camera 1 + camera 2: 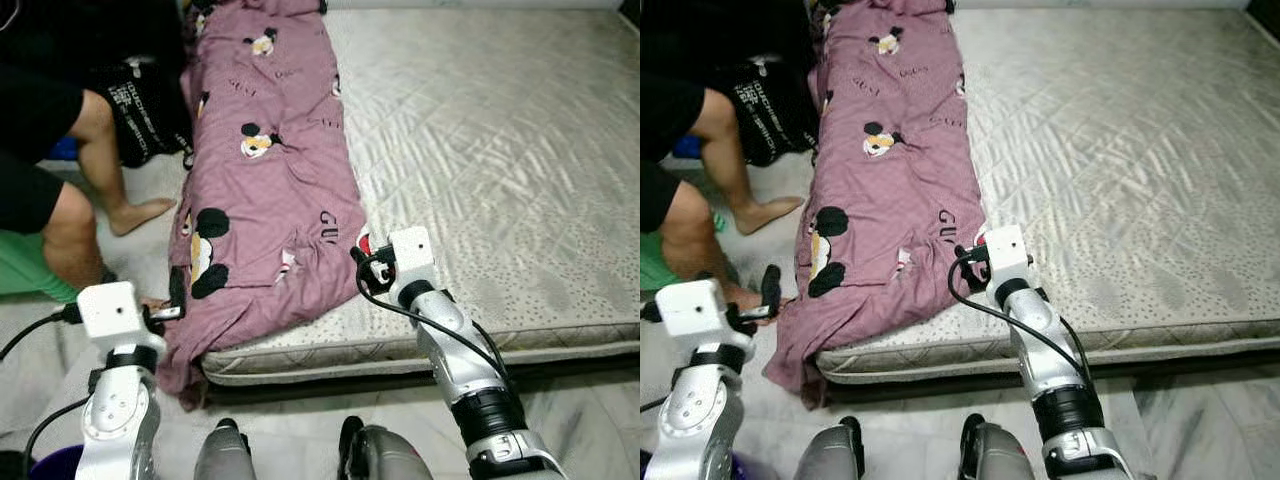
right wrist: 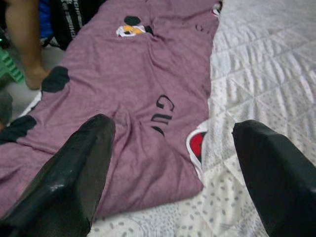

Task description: Clean up the room

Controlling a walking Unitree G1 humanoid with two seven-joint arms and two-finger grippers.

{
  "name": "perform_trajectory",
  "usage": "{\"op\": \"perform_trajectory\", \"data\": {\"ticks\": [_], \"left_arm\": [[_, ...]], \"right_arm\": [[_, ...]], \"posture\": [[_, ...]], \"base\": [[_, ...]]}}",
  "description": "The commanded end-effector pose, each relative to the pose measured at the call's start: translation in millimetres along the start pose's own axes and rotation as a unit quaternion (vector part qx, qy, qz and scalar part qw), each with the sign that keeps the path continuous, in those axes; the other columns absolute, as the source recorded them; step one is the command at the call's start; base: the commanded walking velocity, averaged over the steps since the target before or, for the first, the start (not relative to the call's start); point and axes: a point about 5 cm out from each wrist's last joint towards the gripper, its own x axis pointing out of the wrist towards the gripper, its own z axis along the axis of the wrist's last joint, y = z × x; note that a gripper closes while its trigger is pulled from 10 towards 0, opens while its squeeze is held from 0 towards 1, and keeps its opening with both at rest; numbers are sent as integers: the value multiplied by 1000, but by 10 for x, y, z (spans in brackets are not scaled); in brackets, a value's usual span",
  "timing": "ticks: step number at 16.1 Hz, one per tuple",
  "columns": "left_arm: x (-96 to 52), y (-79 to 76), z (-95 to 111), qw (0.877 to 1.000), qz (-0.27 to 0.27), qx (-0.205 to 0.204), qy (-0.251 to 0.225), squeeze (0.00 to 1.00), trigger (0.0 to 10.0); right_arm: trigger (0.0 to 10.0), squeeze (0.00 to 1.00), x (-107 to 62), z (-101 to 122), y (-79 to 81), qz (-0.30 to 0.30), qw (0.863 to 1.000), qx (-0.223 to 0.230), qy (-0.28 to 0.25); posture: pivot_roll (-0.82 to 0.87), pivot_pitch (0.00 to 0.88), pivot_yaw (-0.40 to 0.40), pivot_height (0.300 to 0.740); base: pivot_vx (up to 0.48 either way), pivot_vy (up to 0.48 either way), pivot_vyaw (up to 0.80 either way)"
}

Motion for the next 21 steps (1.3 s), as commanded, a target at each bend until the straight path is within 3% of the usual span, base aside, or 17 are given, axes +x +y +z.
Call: {"op": "perform_trajectory", "data": {"ticks": [1, 6, 17, 21], "left_arm": [[4, -15, -23, 1000, -4, 5, 9, 0, 10000], [46, -26, -20, 1000, -8, 4, 9, 0, 10000], [80, 0, -13, 1000, 14, 4, 5, 0, 10000], [89, 60, -34, 999, 35, -1, 11, 0, 10000]], "right_arm": [[10000, 0, -7, -7, -28, -8, 1000, 4, 4], [10000, 0, 6, 20, -30, -7, 1000, -1, -1], [10000, 0, 24, 55, -30, 1, 1000, -1, -7], [10000, 0, 31, 64, 0, 12, 1000, -7, -9]], "posture": [[89, 206, -32, 740], [90, 193, -32, 740], [87, 189, -39, 612], [86, 192, -40, 612]], "base": [[0, 0, 0], [0, 0, 0], [0, 0, 0], [0, 0, 0]]}}
